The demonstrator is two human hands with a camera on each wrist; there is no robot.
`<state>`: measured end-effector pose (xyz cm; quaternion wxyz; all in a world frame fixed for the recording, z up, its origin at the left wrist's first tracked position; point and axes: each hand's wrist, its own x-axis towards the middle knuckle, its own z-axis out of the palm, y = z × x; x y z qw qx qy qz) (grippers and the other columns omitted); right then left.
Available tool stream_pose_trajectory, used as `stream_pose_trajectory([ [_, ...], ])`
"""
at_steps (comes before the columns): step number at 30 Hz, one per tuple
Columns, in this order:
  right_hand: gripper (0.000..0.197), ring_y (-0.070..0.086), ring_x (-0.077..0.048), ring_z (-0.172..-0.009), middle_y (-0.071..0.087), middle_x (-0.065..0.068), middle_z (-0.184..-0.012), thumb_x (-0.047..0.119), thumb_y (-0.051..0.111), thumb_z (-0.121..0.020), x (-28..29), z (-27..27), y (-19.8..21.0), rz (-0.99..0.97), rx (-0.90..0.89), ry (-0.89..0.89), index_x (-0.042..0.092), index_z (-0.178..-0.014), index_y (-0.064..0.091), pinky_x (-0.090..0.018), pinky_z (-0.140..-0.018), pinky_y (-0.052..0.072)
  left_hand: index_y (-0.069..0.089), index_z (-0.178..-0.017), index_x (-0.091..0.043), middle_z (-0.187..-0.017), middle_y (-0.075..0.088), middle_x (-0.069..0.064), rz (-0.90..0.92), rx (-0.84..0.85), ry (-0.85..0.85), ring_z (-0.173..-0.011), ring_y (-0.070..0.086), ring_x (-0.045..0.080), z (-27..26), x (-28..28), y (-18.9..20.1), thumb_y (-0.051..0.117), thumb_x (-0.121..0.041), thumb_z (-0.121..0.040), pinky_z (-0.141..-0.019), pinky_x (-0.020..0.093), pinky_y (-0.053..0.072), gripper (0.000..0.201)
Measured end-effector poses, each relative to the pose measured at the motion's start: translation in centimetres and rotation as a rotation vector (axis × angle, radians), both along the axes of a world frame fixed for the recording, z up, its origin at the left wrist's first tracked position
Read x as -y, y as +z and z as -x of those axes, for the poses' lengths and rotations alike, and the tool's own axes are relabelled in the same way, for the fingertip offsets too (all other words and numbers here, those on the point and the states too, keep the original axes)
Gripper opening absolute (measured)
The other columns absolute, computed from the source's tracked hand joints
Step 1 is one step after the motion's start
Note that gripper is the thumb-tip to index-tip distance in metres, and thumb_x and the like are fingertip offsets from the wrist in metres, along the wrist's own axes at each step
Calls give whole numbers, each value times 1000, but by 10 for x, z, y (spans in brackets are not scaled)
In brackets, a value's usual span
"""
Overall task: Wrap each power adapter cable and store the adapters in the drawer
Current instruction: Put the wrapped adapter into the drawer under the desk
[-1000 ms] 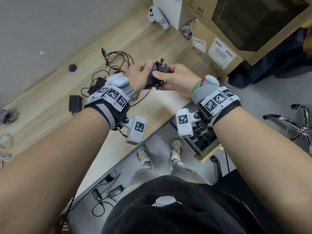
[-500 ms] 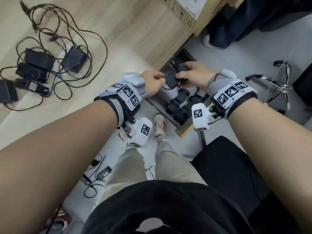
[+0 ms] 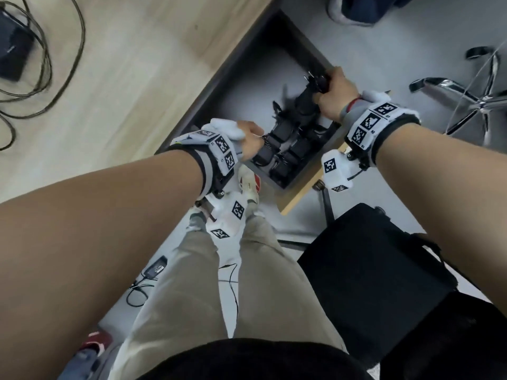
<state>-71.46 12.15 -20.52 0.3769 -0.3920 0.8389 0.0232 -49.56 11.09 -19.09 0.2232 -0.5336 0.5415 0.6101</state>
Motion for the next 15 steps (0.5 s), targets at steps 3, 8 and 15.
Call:
stream_pose_trajectory([
  [3,50,53,-39,-119,56,-20,-130,19,56,-91,6,12,-27,12,-63,9,6,-135,38,-41,-97,43,57,-135,-6,-136,58,14,116,56,-58,-127,53,29,4,-14,-23,48,-13,-100,-104,32,39,36],
  [8,54,52,-36,-124,53,-18,-135,20,59,-93,14,21,-63,-2,-43,22,9,-140,35,-38,-102,42,57,-135,-9,-133,60,13,93,93,-57,-122,57,30,1,-31,-62,53,-18,-98,-98,34,44,39],
  [15,57,49,-37,-127,51,-18,-138,24,56,-95,18,19,-97,-60,-19,106,11,-145,31,-40,-106,40,58,-132,-11,-130,62,10,93,108,-42,-119,59,27,2,-38,-87,58,-22,-95,-89,28,44,39],
])
